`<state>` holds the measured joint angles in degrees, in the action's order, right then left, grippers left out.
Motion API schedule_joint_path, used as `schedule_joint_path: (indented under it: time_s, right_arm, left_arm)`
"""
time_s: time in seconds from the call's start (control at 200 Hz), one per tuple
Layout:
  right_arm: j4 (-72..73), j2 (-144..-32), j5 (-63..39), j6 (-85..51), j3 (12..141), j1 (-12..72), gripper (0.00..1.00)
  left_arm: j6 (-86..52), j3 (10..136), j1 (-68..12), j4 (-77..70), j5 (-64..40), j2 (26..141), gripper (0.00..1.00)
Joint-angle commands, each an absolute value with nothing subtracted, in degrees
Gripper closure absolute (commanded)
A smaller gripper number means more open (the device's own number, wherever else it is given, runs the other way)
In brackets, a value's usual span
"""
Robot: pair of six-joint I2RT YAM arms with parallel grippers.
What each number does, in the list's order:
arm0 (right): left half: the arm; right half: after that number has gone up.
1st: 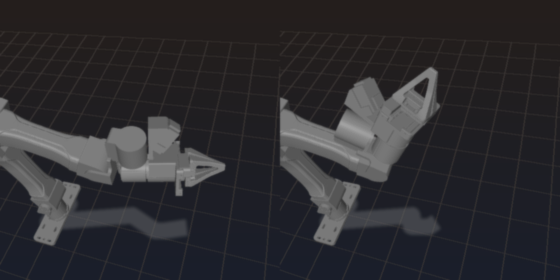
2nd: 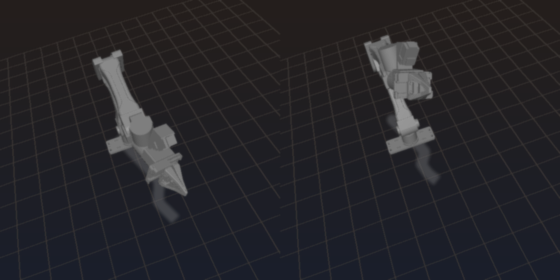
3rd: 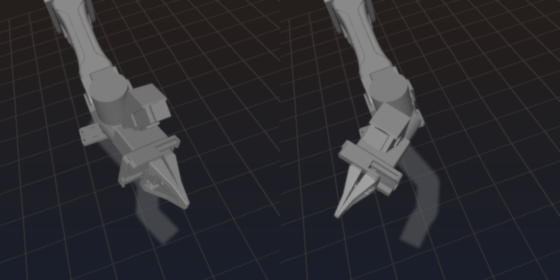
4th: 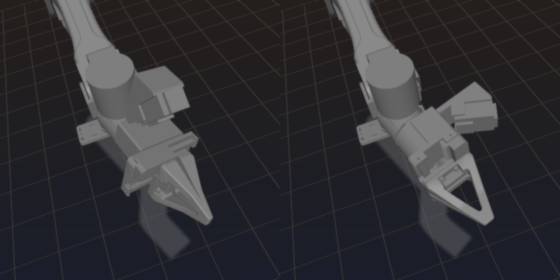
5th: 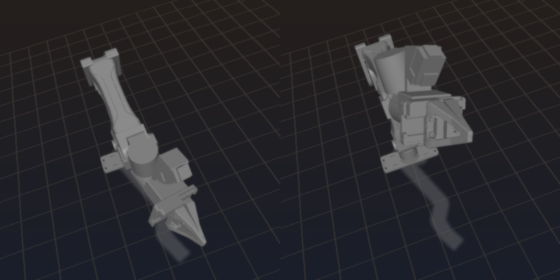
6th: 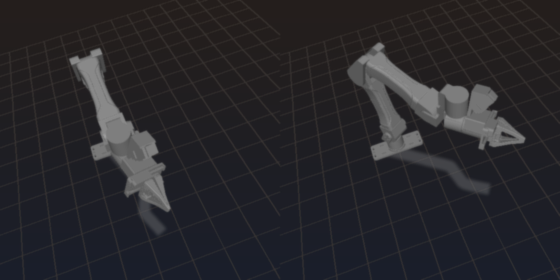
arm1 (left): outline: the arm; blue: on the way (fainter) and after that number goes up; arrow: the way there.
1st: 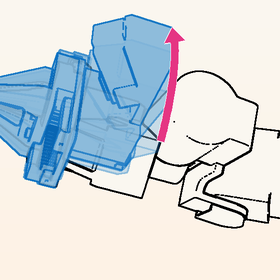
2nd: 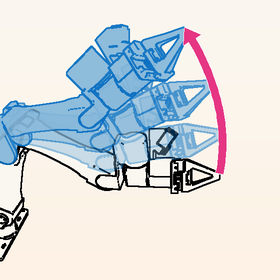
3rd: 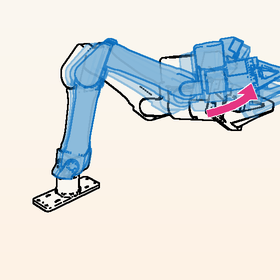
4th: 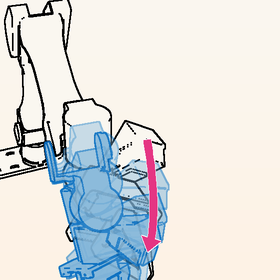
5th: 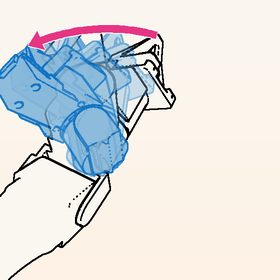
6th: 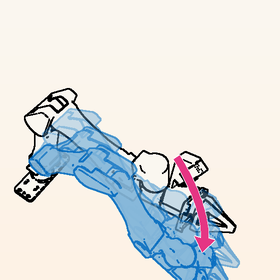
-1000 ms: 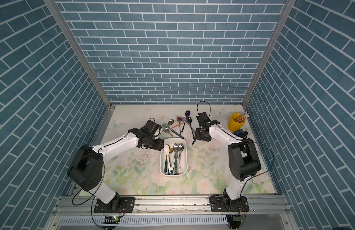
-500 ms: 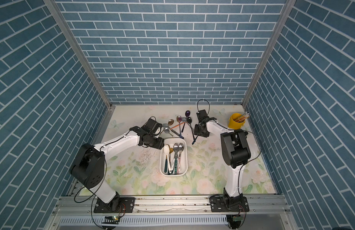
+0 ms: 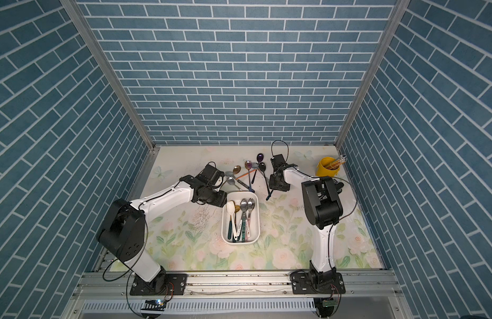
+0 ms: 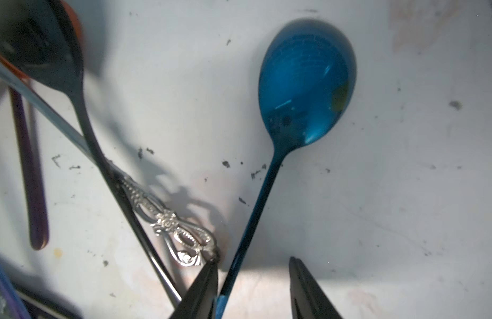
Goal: Put the spoon into the storage box
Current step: Pick up the spoon from the center of the board.
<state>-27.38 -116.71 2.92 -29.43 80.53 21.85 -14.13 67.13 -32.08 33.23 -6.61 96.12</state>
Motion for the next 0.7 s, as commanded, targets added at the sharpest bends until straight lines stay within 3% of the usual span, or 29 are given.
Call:
schedule_joint_path:
  time_s: [0.0,0.44,0.695]
  right_arm:
    - [-29.0,-119.0,4.3,-27.0,80.4,22.1,0.61]
    - [-30.4,-119.7,0.8,-23.6,79.1,21.9,0.85]
    - [-31.4,-117.5,1.8,-22.2,80.7,21.9,0.95]
  left_arm:
    - [-14.3,66.1,-32.2,34.6,-5.8,95.3,0.37]
    - [-15.3,65.5,-32.1,35.2,-5.1,95.4,0.37]
    - [-16.7,63.2,-29.7,32.7,-10.6,95.0,0.38]
